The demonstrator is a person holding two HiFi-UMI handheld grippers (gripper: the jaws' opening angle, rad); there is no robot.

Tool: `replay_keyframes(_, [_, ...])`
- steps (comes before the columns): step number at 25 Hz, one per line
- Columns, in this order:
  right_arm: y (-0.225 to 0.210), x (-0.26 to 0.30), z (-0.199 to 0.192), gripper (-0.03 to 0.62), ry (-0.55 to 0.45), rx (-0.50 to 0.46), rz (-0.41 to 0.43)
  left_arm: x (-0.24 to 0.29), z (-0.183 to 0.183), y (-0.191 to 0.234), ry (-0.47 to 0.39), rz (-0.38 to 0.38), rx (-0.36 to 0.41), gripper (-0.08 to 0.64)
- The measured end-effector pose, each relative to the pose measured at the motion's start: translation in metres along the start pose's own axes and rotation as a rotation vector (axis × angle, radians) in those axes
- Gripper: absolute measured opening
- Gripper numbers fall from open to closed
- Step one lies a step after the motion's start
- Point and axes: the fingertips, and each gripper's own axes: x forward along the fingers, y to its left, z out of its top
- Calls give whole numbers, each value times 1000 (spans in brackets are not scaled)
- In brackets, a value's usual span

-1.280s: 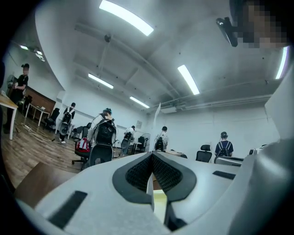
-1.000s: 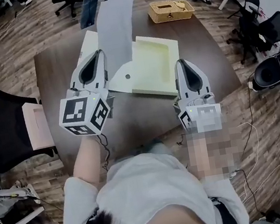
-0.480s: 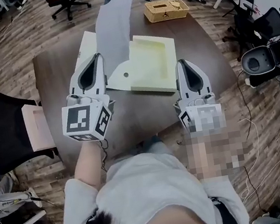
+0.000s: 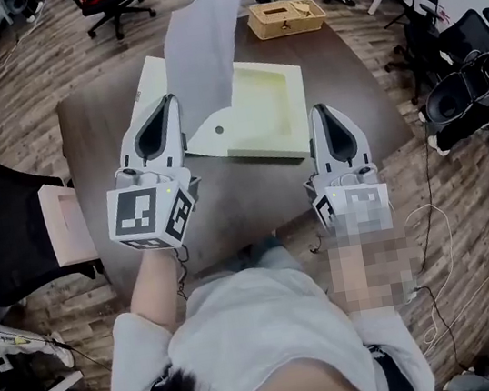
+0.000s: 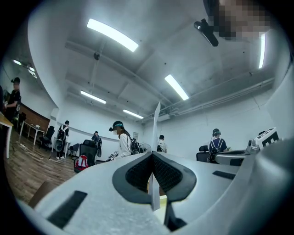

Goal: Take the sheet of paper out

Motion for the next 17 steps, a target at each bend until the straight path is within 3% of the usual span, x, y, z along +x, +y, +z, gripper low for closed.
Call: replay_keyframes(17, [3,-5,-1,16,2,1,-11,-5,-1,-4,-4,-13,5,8])
